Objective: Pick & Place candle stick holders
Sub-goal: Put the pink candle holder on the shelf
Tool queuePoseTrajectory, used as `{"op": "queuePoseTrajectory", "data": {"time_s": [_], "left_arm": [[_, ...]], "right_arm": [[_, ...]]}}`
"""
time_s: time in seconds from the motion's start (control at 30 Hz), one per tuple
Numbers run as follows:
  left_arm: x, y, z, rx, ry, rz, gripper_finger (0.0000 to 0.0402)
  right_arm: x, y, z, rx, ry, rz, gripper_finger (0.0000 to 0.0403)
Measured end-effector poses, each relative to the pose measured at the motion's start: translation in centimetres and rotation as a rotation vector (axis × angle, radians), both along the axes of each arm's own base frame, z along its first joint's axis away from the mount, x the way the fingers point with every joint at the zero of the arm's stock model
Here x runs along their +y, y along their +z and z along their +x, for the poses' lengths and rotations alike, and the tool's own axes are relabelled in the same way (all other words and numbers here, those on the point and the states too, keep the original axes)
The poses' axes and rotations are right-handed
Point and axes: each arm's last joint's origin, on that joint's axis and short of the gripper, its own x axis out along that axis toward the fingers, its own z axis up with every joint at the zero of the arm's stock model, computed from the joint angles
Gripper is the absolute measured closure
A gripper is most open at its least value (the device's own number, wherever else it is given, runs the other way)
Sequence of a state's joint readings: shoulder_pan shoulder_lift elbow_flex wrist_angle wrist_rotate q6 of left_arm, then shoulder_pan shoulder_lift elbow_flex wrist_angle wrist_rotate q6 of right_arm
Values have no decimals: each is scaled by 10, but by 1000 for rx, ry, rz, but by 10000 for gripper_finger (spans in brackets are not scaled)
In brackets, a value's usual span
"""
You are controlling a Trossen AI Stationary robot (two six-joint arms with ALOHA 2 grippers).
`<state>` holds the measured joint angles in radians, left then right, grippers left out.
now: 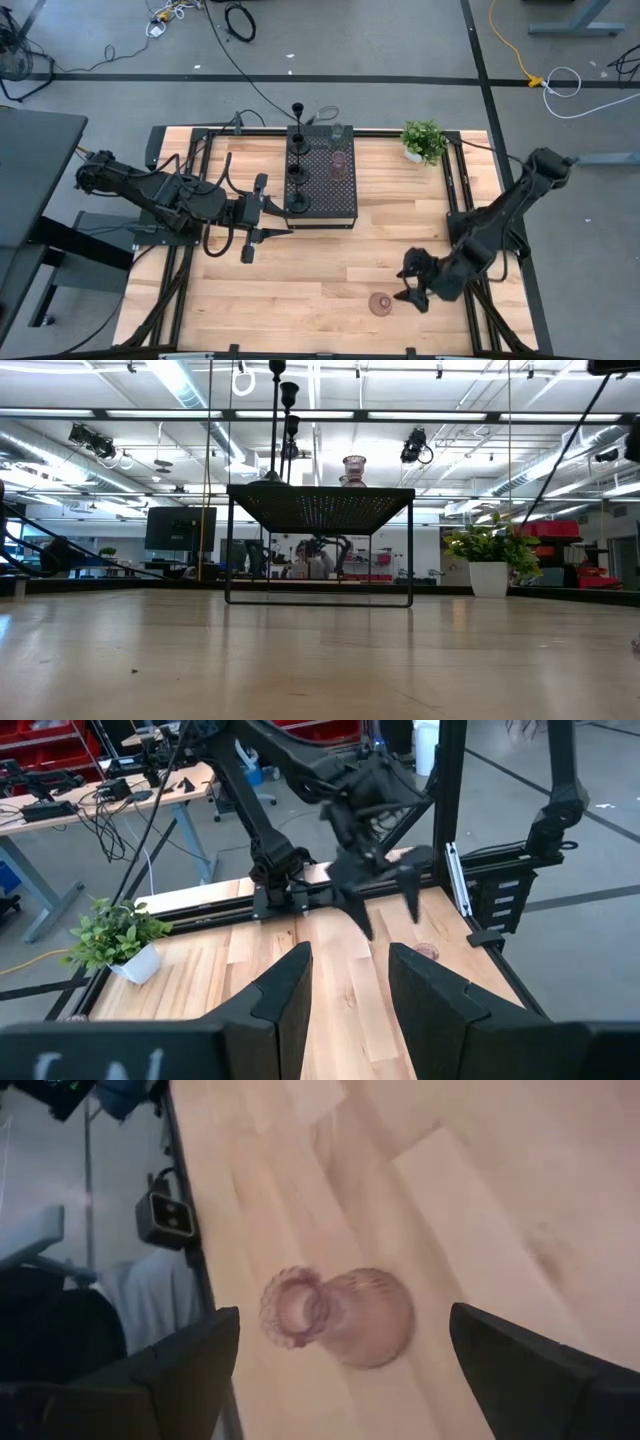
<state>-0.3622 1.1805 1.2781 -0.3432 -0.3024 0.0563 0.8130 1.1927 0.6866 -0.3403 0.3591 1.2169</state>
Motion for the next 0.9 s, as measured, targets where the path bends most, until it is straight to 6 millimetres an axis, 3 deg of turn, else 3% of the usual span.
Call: {"op": "queuePoseTrajectory", "data": {"time_s": [0.4, 0.63, 0.9], "left_arm": [[0, 0, 0, -2, 0, -1, 264], [0, 0, 0, -4, 4, -1, 264], [0, 2, 0, -21, 4, -7, 264]], "right_arm": [[33, -31, 7, 3, 51, -11, 46], [41, -47, 11, 26, 33, -27, 46], [49, -54, 19, -68, 47, -61, 46]]}}
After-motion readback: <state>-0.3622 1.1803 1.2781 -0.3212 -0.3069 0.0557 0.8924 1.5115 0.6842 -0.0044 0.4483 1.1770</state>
